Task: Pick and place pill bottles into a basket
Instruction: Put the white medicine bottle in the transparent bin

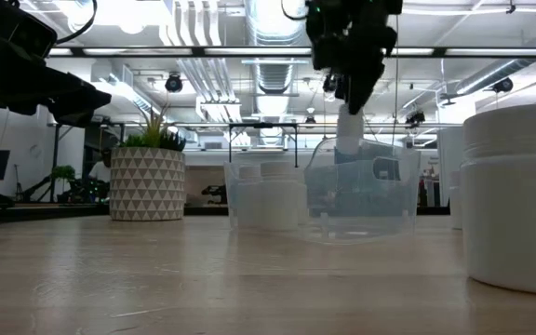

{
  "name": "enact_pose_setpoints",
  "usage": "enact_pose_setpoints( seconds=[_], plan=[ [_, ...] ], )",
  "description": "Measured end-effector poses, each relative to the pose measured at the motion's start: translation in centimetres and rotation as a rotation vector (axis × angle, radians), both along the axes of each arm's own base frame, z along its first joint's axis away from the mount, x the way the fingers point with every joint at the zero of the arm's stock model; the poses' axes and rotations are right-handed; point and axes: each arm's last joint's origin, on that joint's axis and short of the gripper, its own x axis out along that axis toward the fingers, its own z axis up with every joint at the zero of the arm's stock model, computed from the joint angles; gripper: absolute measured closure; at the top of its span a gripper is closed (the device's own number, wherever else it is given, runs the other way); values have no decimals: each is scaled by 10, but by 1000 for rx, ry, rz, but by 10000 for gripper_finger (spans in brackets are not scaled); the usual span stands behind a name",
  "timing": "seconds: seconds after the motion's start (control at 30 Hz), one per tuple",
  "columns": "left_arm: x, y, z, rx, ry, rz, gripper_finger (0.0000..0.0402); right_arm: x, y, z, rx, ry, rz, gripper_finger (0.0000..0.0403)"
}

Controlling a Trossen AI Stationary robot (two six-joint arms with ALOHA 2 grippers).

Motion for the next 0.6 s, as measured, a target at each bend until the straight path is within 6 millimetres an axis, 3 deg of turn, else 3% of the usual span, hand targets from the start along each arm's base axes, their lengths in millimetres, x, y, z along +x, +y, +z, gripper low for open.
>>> enact_pose_setpoints(
  seconds=[0.27, 0.6],
  plan=[
    [0, 0, 0, 9, -1, -2, 183, 16, 44, 1, 21, -20, 31, 257],
    [0, 0, 0, 10, -2, -2, 188, 28, 73, -7, 20, -90, 86, 256]
  ],
)
